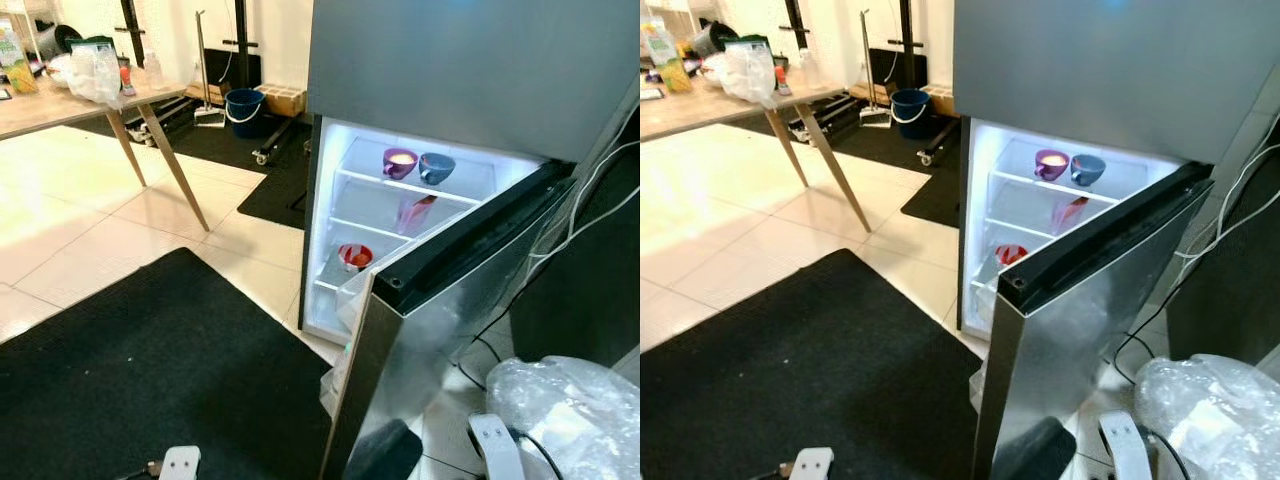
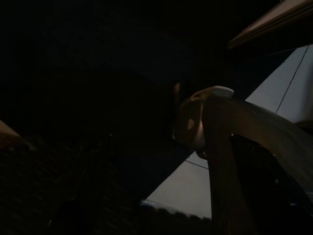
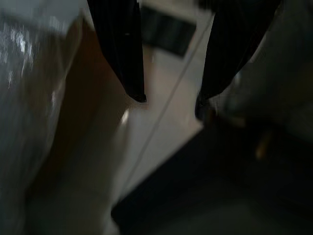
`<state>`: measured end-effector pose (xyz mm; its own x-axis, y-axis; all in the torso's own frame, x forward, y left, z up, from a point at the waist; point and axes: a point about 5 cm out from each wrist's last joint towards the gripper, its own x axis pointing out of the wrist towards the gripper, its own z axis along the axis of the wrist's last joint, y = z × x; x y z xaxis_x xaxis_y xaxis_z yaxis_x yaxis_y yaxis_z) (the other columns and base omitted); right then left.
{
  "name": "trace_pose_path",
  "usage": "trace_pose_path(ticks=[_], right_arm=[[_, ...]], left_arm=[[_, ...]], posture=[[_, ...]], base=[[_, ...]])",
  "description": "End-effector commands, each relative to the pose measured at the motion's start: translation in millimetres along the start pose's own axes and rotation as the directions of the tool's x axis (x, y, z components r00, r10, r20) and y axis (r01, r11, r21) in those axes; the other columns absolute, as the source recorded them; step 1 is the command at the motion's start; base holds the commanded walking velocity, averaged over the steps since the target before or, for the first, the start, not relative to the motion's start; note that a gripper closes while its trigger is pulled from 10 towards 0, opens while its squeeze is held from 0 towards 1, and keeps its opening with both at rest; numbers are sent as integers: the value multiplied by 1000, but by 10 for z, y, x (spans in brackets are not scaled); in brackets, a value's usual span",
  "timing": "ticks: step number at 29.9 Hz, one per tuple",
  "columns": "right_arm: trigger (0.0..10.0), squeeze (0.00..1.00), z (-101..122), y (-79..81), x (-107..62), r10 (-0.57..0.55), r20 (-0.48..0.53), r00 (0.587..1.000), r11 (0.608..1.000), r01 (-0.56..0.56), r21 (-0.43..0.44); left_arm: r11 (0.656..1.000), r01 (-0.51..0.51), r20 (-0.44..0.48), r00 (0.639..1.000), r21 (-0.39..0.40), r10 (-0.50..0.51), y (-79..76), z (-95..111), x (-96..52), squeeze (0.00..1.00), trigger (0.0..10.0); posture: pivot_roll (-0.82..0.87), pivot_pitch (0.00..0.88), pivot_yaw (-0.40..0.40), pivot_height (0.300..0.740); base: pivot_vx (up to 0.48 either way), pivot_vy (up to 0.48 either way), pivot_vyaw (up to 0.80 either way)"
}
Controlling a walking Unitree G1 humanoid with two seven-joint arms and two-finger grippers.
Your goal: Restocking fridge
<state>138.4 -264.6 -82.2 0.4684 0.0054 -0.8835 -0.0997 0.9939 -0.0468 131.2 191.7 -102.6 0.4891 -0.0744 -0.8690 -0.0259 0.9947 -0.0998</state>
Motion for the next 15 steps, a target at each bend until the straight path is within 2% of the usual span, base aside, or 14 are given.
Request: trace_pose_path(ticks=[1, 3, 8, 11, 15], right_arm=[[10000, 0, 2, -17, -2, -14, -8, 1000, 1000, 13, -19], [10000, 0, -8, -15, -3, -16, -11, 1000, 1000, 16, -22], [10000, 0, -1, -34, -4, -32, -11, 999, 999, 32, -22], [10000, 0, 31, -51, -2, -45, -6, 999, 999, 45, -26], [10000, 0, 55, -61, 1, -64, -5, 998, 997, 64, -44]], left_arm=[[1000, 4, -6, 1000, 3, -4, -10, -1, 3, 0, 10000], [1000, 4, -6, 1000, 4, -4, -8, 0, 3, 0, 10000], [1000, 5, -10, 1000, 9, -5, -6, -6, 2, 0, 10000], [1000, 6, -9, 1000, 10, -6, -9, 3, 4, 0, 10000], [1000, 10, -7, 1000, 13, -10, -17, 10, 7, 0, 10000]], posture=[[34, 0, -57, 740], [34, 0, -57, 740], [37, 0, -55, 740], [37, 0, -55, 740], [36, 0, -58, 740]], base=[[0, 0, 0], [0, 0, 0], [0, 0, 798], [0, 0, 462], [0, 0, 0]])
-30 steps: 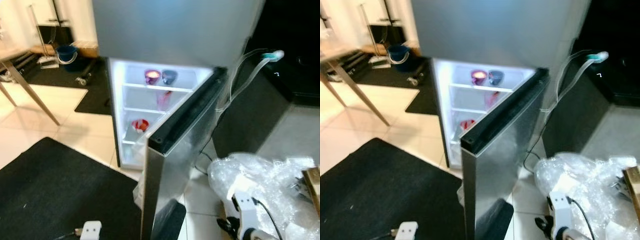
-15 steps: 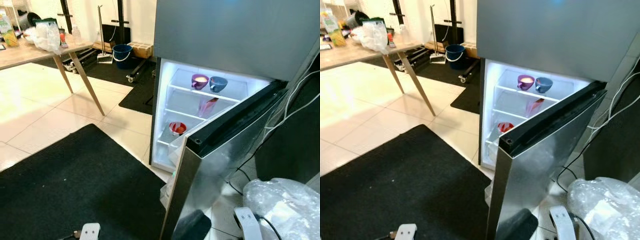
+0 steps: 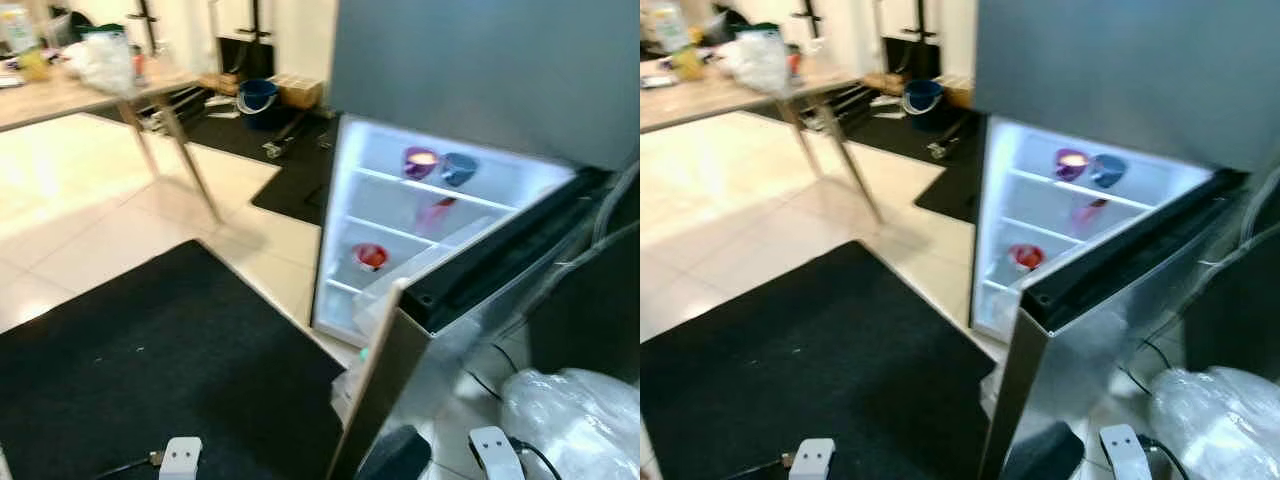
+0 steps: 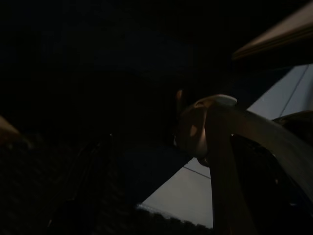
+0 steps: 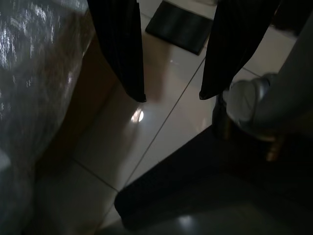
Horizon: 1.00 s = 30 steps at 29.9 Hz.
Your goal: Restocking fridge
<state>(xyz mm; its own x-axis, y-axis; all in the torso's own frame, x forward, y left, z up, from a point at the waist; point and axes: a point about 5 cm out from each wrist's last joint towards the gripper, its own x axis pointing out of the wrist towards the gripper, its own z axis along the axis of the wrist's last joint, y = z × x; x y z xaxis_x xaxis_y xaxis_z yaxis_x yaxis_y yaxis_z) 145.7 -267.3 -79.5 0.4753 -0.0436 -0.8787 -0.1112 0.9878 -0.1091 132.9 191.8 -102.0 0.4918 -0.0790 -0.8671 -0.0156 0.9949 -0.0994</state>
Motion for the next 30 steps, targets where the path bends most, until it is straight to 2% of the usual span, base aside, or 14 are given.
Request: trace_pose_path(ticks=[1, 14, 16, 18, 19, 20, 22, 23, 26, 29, 30], right_arm=[[10000, 0, -18, -26, -7, -16, -8, 1000, 1000, 16, -4], [10000, 0, -33, -39, -12, -34, -10, 999, 999, 34, -18], [10000, 0, 40, -79, -14, -57, 33, 998, 998, 57, 10], [10000, 0, 172, -143, -22, -82, 112, 990, 993, 72, 95], [10000, 0, 339, -209, -37, -96, 205, 974, 980, 56, 190], [10000, 0, 339, -209, -37, -96, 205, 974, 980, 56, 190], [10000, 0, 522, -237, -54, -69, 304, 950, 965, -14, 261], [10000, 0, 522, -237, -54, -69, 304, 950, 965, -14, 261], [10000, 0, 813, -249, -89, 5, 437, 900, 951, -140, 276], [10000, 0, 888, -251, -101, 24, 466, 884, 949, -168, 269], [10000, 0, 980, -242, -114, 51, 496, 867, 949, -197, 247]], left_arm=[[1000, 6, -10, 1000, 3, -6, -18, -8, 5, 0, 10000], [1000, 7, -17, 1000, -1, -7, -31, -42, 1, 0, 10000], [1000, 6, -19, 1000, -2, -6, -27, -48, -1, 0, 10000], [1000, 6, -20, 1000, -3, -6, -29, -51, -1, 0, 10000], [1000, 5, -20, 1000, -4, -5, -27, -50, -1, 0, 10000], [1000, 5, -20, 1000, -4, -5, -27, -50, -1, 0, 10000], [1000, 6, -18, 1000, -5, -6, -26, -47, -1, 0, 10000], [1000, 6, -18, 1000, -5, -6, -26, -47, -1, 0, 10000], [1000, 6, -16, 1000, -5, -6, -26, -36, 1, 0, 10000], [1000, 7, -15, 1000, -5, -7, -27, -34, 1, 0, 10000], [1000, 8, -15, 1000, -6, -8, -30, -33, 2, 0, 10000]], posture=[[36, 0, -58, 740], [36, 0, -59, 740], [36, 0, -59, 740], [37, 0, -60, 740], [37, 0, -60, 740], [37, 0, -60, 740], [37, 0, -60, 740], [37, 0, -60, 740], [32, 0, -59, 740], [32, 0, -59, 740], [32, 0, -59, 740]], base=[[0, 0, 0], [0, 0, 0], [0, 0, 0], [0, 0, 0], [0, 0, 0], [0, 0, 0], [0, 0, 0], [0, 0, 0], [0, 0, 0], [0, 0, 0], [0, 0, 0]])
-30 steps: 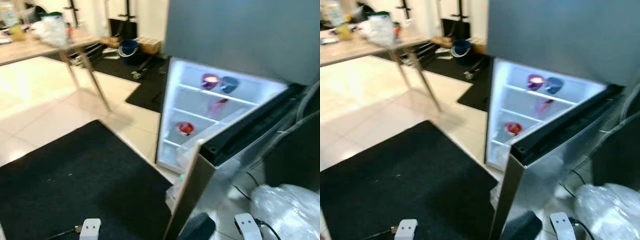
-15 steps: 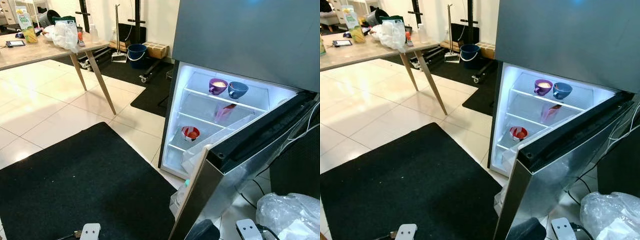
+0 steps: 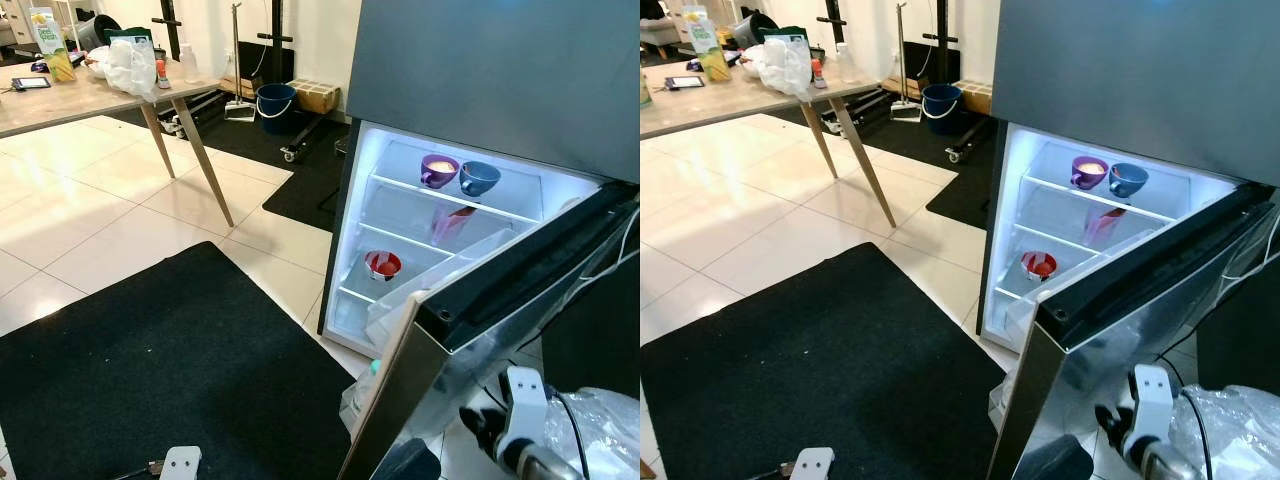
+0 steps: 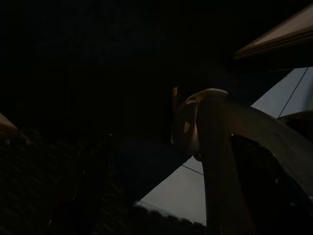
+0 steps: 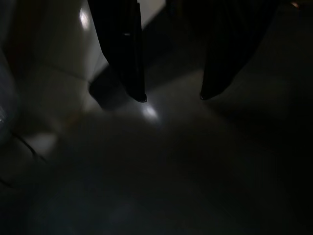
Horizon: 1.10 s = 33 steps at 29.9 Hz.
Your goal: Restocking fridge
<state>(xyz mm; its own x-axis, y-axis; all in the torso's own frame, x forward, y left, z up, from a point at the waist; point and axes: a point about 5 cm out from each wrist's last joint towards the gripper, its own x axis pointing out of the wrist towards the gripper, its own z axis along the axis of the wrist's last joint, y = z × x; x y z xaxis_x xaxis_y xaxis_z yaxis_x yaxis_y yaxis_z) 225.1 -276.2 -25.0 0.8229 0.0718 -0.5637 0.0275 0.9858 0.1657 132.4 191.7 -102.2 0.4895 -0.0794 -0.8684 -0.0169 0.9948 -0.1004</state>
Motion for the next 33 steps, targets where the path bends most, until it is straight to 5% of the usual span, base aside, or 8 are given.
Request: trace_pose_path(ticks=[1, 12, 20, 25, 29, 33], right_arm=[[10000, 0, 49, 8, 7, 20, 29, 999, 1000, -20, 10], [10000, 0, 458, 397, 195, 285, 160, 945, 958, -279, -57], [10000, 0, 1041, 1056, 395, 505, 273, 819, 862, -465, -201], [10000, 0, 1377, 1322, 446, 519, 365, 773, 855, -473, -214], [10000, 0, 1323, 1330, 465, 507, 336, 794, 862, -457, -221], [10000, 0, 920, 1115, 477, 415, 189, 890, 900, -371, -227]], left_arm=[[1000, 7, -12, 1000, -4, -7, -28, -27, 3, 0, 10000], [1000, 9, -18, 1000, -3, -9, -29, -47, -1, 0, 10000], [1000, 3, -20, 1000, -3, -3, -9, -60, -8, 0, 10000], [1000, 1, -22, 1000, -5, -1, -9, -70, -10, 0, 10000], [1000, 1, -21, 1000, -6, -1, -13, -71, -9, 0, 10000], [1000, 0, -22, 1000, -5, 0, -19, -73, -8, 0, 10000]], posture=[[32, 0, -59, 740], [34, 0, -57, 740], [38, 0, -56, 740], [48, 0, -58, 740], [52, 0, -64, 740], [50, 0, -68, 740]], base=[[0, 0, 0], [0, 0, 0], [0, 0, 0], [0, 0, 0], [0, 0, 0], [0, 0, 0]])
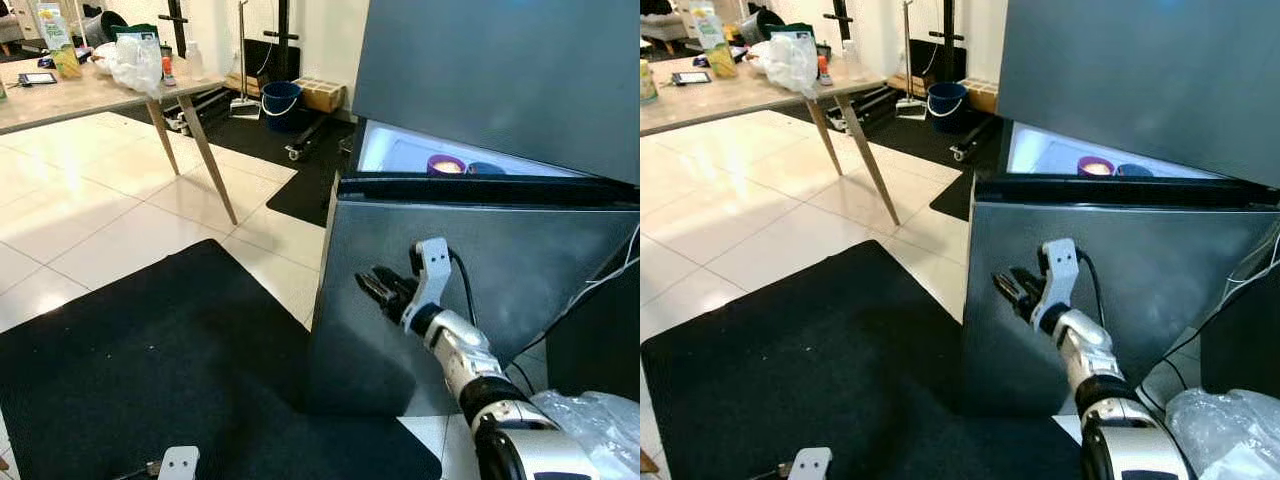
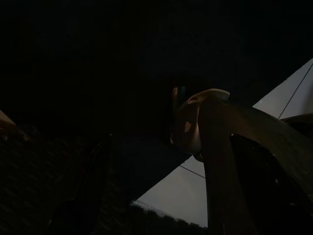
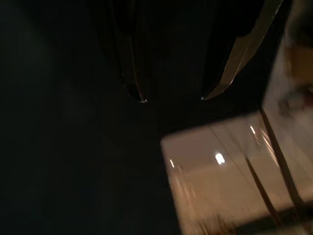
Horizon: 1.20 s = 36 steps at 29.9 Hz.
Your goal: Restocking fridge
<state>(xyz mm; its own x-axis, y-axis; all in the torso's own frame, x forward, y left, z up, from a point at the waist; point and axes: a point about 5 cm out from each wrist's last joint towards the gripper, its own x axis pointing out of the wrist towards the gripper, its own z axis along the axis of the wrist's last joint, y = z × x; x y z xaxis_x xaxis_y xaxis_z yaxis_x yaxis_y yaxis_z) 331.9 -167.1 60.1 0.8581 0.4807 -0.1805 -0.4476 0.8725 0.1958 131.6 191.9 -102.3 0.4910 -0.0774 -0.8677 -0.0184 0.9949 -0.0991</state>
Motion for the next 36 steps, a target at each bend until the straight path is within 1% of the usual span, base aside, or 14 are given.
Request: trace_pose_path(ticks=[1, 4, 5, 7, 9, 10, 13, 14, 15, 16, 17, 20, 22, 36], right_arm=[[10000, 0, -314, -99, -182, -81, -147, 986, 996, 77, -32], [10000, 0, -635, -164, -403, -157, -290, 944, 987, 140, -80], [10000, 0, -635, -164, -403, -157, -290, 944, 987, 140, -80], [10000, 0, -875, -203, -596, -221, -396, 891, 975, 192, -114], [10000, 0, -997, -217, -705, -254, -449, 856, 967, 214, -139], [10000, 0, -997, -217, -705, -254, -449, 856, 967, 214, -139], [10000, 0, -1319, -218, -1022, -323, -580, 748, 946, 265, -185], [10000, 0, -1319, -218, -1022, -323, -580, 748, 946, 265, -185], [10000, 0, -1447, -198, -1156, -339, -629, 700, 940, 281, -193], [10000, 0, -1447, -198, -1156, -339, -629, 700, 940, 281, -193], [10000, 0, -1526, -181, -1243, -347, -659, 668, 936, 291, -199], [10000, 0, -1831, -94, -1642, -377, -771, 514, 923, 277, -267], [10000, 0, -1925, -54, -1786, -383, -800, 462, 921, 261, -290], [10000, 0, -1900, -97, -1794, -414, -783, 464, 907, 285, -311]], left_arm=[[1000, 1, -24, 1000, -4, -1, -21, -67, -6, 0, 10000], [1000, -2, -26, 1000, -2, 2, -18, -69, -6, 0, 10000], [1000, -2, -26, 1000, -2, 2, -18, -69, -6, 0, 10000], [1000, -13, -31, 999, 5, 13, -10, -68, -6, 0, 10000], [1000, -18, -34, 999, 6, 18, -7, -69, -6, 0, 10000], [1000, -18, -34, 999, 6, 18, -7, -69, -6, 0, 10000], [1000, -23, -36, 999, 7, 23, -3, -62, -4, 0, 10000], [1000, -23, -36, 999, 7, 23, -3, -62, -4, 0, 10000], [1000, -25, -37, 999, 10, 25, 0, -58, -3, 0, 10000], [1000, -25, -37, 999, 10, 25, 0, -58, -3, 0, 10000], [1000, -27, -38, 999, 12, 27, 2, -56, -3, 0, 10000], [1000, -23, -41, 999, 12, 24, -17, -54, 3, 0, 10000], [1000, -23, -40, 999, 12, 23, -23, -53, 4, 0, 10000], [999, -29, -49, 998, 32, 31, 21, -81, -12, 0, 10000]], posture=[[50, 0, -68, 740], [47, 0, -67, 740], [47, 0, -67, 740], [46, 0, -67, 740], [46, 0, -66, 740], [46, 0, -66, 740], [46, 0, -66, 740], [46, 0, -66, 740], [40, 0, -63, 740], [40, 0, -63, 740], [40, 0, -63, 740], [40, 0, -63, 740], [50, 0, -64, 740], [50, 0, -63, 740]], base=[[0, 0, 0], [0, 0, 0], [0, 0, 0], [0, 0, 0], [0, 0, 0], [0, 0, 0], [0, 0, 0], [0, 0, 0], [0, 0, 0], [0, 0, 0], [0, 0, 0], [0, 0, 0], [0, 0, 0], [0, 0, 0]])
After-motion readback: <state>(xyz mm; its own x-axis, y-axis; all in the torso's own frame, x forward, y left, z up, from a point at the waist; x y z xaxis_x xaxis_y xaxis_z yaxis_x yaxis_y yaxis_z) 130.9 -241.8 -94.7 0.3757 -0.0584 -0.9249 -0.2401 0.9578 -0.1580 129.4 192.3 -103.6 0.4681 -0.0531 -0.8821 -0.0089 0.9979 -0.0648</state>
